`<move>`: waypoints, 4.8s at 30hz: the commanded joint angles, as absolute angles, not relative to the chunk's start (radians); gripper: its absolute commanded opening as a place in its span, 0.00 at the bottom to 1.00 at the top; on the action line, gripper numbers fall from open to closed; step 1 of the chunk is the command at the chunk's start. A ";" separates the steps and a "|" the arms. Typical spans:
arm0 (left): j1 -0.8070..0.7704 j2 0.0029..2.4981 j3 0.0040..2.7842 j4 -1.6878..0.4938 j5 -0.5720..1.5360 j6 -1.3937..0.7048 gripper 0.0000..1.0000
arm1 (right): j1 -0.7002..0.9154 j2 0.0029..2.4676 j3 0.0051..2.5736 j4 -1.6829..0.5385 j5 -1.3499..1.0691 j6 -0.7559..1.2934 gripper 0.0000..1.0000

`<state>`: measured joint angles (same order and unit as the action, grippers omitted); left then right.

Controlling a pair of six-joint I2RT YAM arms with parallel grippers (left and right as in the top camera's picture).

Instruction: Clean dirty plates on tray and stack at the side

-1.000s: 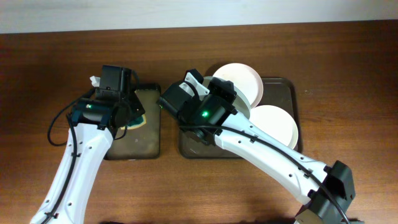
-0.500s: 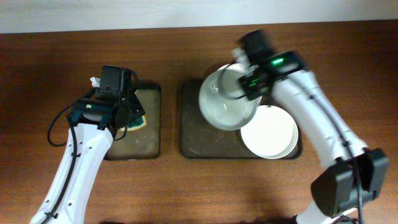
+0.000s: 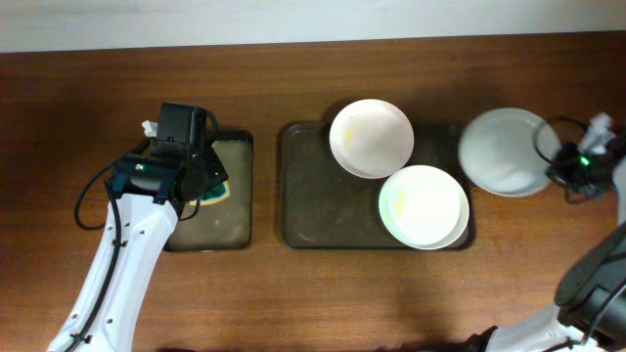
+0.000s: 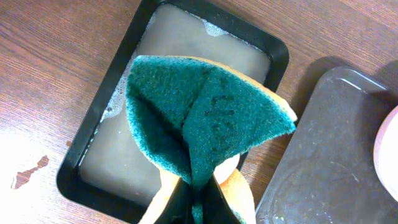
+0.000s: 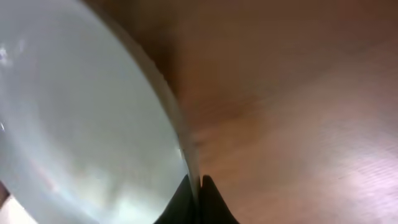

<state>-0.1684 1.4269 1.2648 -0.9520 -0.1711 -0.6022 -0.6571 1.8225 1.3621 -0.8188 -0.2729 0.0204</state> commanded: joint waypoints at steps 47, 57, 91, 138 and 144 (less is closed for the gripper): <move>-0.163 1.425 1.259 -0.936 -0.171 -0.587 0.00 | 0.047 2.010 1.196 -0.155 -0.131 0.063 0.64; -0.163 1.458 1.258 -0.933 -0.171 -0.587 0.00 | 0.099 2.011 1.196 -0.156 -0.131 0.063 0.06; -0.463 1.840 1.258 -0.551 0.147 -0.530 0.00 | 0.275 2.004 1.207 -0.539 -0.240 0.064 0.19; -0.508 1.914 1.359 -0.725 -0.027 -0.614 0.00 | 0.274 2.004 1.205 -0.553 -0.251 0.068 0.04; -0.542 1.915 1.357 -0.622 0.179 -0.614 0.00 | 0.274 2.004 1.205 -0.551 -0.251 0.068 0.04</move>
<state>-0.5201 1.9465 1.3495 -0.6426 0.0624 -0.6037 0.2703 1.9797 1.2293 -0.5381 -0.3161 0.0750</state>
